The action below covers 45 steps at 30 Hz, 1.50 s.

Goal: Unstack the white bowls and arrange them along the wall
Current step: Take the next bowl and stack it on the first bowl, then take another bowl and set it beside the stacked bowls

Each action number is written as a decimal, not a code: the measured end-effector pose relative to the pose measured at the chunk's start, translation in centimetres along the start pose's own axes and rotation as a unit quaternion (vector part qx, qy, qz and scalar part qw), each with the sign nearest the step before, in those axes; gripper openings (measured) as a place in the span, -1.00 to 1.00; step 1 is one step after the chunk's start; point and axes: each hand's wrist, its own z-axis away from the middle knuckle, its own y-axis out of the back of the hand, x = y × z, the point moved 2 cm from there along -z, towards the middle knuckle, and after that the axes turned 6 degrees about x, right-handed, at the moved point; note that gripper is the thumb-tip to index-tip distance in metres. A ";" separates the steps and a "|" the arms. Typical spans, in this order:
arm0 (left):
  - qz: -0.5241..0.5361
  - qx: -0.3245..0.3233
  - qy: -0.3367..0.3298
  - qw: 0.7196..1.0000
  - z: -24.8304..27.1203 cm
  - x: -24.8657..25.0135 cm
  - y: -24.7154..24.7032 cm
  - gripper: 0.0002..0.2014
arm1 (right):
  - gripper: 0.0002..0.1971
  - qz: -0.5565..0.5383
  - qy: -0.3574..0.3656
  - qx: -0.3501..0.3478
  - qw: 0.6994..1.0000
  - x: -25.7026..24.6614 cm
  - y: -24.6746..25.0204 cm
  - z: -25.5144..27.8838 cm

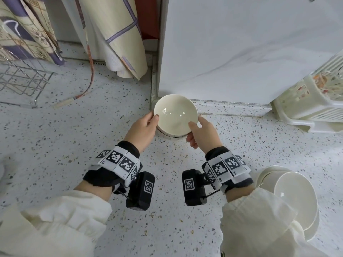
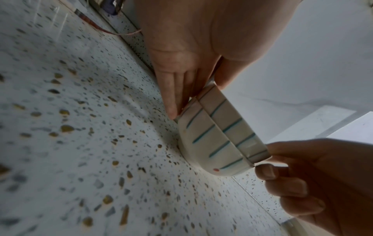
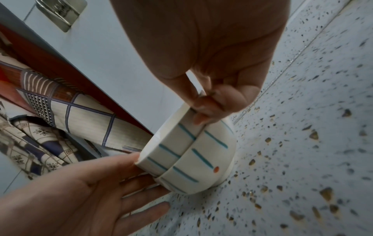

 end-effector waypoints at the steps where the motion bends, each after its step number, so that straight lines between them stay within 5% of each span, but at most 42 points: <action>1: -0.001 -0.001 0.000 1.000 0.2 0.0 0.0 -0.63 | -0.56 -0.002 -0.002 -0.005 1.000 0.0 0.2 0.2; 6: -0.028 -0.004 0.014 0.999 1.3 -0.5 0.0 -0.59 | -0.50 -0.018 -0.006 -0.035 0.999 0.1 2.4 2.5; 14: -0.057 -0.044 0.082 0.994 6.2 -1.7 -2.7 -0.68 | -0.72 -0.027 0.087 -0.062 0.994 1.1 9.8 7.9; 27: -0.071 -0.046 -0.074 0.994 15.1 3.9 -15.1 -0.74 | -0.69 0.140 0.121 0.153 0.971 12.9 23.9 10.7; 33: -0.252 -0.011 -0.148 0.956 17.1 5.4 -19.9 -0.61 | -0.60 0.188 0.080 0.100 0.974 17.2 24.7 10.8; 45: -0.423 0.034 -0.130 0.896 16.6 5.6 -23.0 -0.69 | -0.68 0.183 0.144 0.060 0.971 17.9 24.0 11.1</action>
